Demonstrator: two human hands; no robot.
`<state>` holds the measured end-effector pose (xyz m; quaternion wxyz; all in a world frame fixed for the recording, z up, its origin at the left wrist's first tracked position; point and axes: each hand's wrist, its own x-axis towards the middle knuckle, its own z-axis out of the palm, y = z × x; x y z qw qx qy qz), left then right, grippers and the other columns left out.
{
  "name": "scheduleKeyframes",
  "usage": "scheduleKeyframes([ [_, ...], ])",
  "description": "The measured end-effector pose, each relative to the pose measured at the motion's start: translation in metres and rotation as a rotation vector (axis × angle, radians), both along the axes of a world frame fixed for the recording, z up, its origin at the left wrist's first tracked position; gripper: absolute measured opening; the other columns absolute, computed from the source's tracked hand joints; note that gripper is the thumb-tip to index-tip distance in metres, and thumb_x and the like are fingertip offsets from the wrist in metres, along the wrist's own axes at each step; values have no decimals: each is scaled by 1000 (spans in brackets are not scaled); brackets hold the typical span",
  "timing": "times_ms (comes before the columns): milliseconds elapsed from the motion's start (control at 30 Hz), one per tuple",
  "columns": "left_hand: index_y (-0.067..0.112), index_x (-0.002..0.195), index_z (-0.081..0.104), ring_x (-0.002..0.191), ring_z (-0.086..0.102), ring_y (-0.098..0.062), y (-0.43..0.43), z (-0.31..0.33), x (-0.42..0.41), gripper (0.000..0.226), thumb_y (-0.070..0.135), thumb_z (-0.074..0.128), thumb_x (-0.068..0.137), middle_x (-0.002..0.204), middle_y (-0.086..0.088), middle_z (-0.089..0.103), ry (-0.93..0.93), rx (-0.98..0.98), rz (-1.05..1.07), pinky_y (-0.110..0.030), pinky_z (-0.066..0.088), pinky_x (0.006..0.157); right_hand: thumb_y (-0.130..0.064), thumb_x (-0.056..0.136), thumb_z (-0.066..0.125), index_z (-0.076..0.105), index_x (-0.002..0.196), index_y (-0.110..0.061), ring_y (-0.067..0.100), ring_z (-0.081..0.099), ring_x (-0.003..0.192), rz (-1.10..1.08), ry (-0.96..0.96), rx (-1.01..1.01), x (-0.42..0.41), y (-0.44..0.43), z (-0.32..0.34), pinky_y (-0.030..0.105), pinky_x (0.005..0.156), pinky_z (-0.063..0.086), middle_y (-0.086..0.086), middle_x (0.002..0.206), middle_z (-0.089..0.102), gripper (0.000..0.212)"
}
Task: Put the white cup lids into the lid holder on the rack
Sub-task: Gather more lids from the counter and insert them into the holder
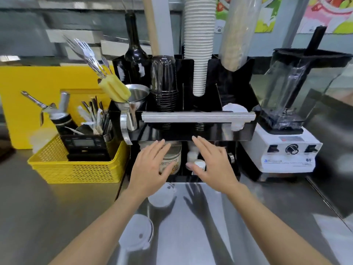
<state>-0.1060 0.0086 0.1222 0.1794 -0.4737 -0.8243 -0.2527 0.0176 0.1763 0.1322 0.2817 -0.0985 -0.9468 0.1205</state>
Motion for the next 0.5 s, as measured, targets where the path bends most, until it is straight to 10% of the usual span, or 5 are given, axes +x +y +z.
scheduleKeyframes([
  [500, 19, 144, 19, 140, 20, -17, -42, -115, -30, 84, 68, 31, 77, 153, 0, 26, -433, -440, 11, -34, 16, 113, -53, 88, 45, 3, 148, -20, 22, 11, 144, 107, -635, -161, -43, -52, -110, 38, 115, 12, 5, 158, 7, 80],
])
